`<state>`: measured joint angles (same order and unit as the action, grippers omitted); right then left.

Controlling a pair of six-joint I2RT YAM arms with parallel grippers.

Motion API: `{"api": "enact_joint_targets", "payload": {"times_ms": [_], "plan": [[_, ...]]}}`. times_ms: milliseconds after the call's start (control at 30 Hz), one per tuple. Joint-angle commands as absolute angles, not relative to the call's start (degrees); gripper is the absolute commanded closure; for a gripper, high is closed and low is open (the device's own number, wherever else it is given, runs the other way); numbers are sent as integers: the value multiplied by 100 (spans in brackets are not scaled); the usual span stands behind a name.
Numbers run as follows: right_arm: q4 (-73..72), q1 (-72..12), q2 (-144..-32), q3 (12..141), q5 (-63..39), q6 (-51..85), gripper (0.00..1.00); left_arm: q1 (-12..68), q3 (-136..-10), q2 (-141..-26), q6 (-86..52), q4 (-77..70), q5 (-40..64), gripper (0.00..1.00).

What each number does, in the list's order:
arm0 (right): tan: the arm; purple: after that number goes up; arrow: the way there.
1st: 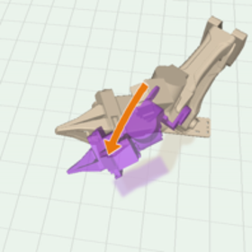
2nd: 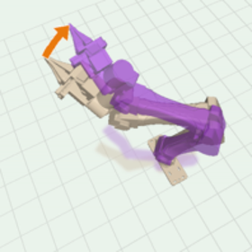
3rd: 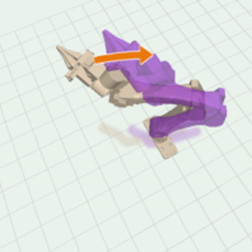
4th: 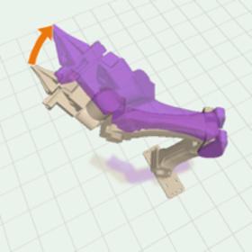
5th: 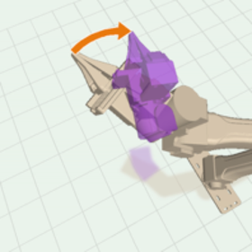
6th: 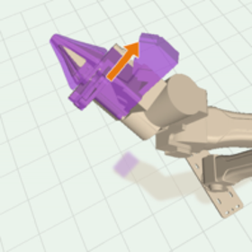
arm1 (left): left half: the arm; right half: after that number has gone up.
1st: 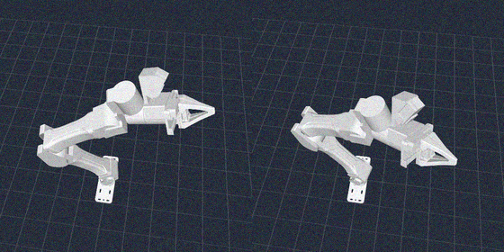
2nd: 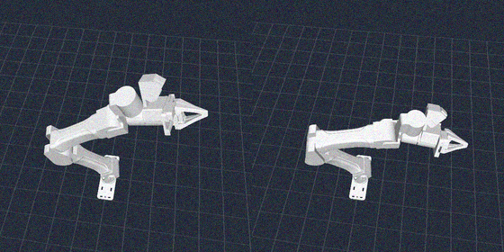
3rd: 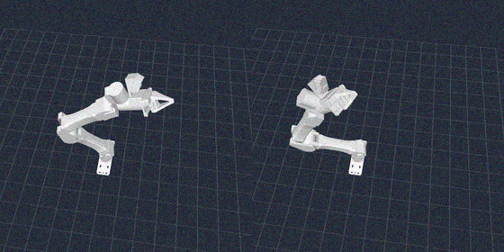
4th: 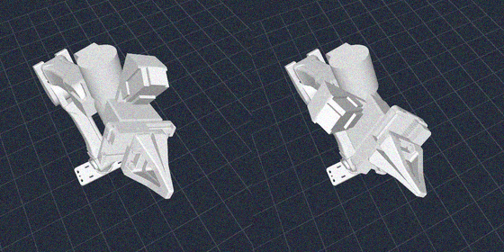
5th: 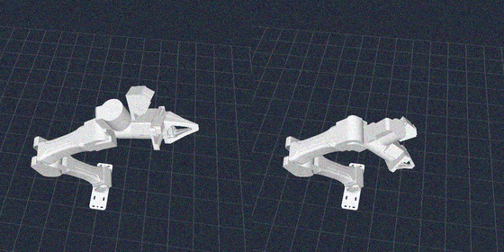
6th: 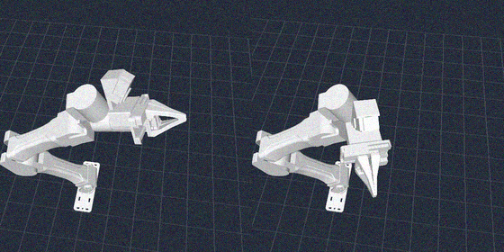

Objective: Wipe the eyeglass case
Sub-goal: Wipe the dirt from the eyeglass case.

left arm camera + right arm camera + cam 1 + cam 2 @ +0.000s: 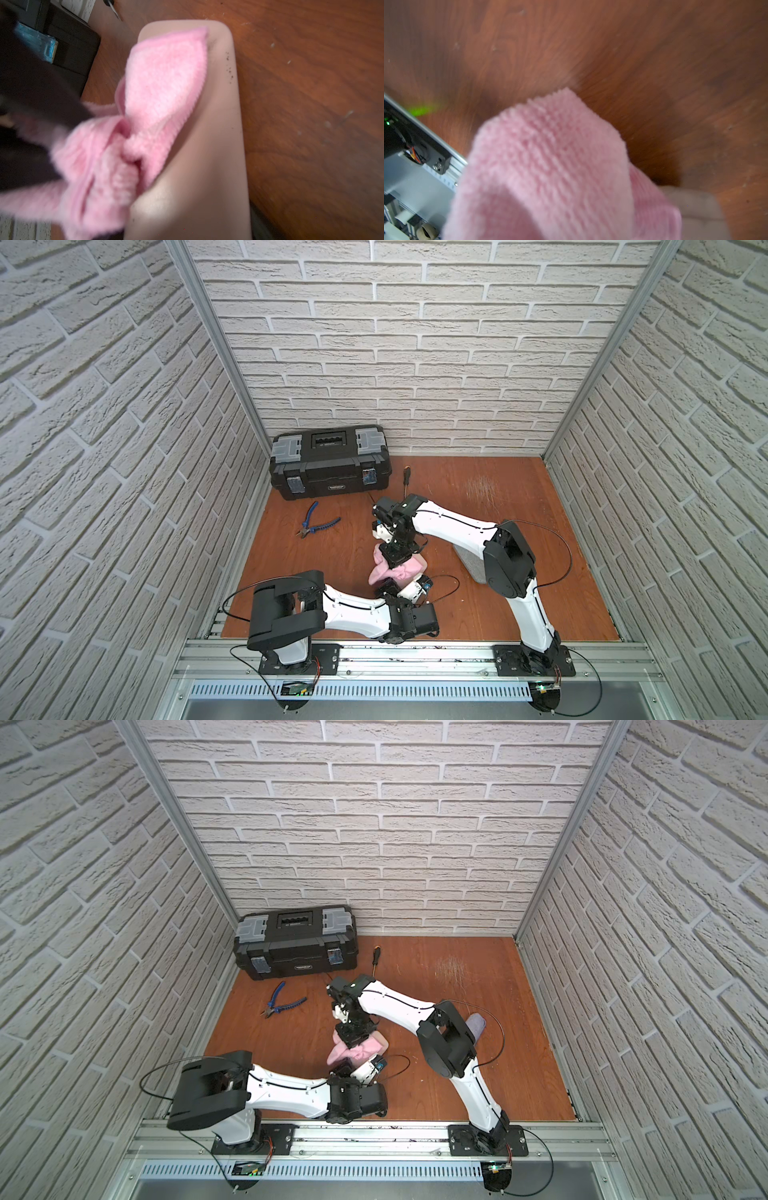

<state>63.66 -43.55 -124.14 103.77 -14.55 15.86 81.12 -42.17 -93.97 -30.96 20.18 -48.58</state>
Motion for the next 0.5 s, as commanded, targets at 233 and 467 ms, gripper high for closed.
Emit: {"api": "enact_joint_targets", "payload": {"times_ms": [233,467], "plan": [[7322,-3843,-12004,11096,189,1357,98,8091,-4200,-9363,-3247,2438,-5221,58],[6597,-4575,-12346,10666,-2689,1387,98,8095,-4078,-9266,-3316,2323,-5181,59]]}}
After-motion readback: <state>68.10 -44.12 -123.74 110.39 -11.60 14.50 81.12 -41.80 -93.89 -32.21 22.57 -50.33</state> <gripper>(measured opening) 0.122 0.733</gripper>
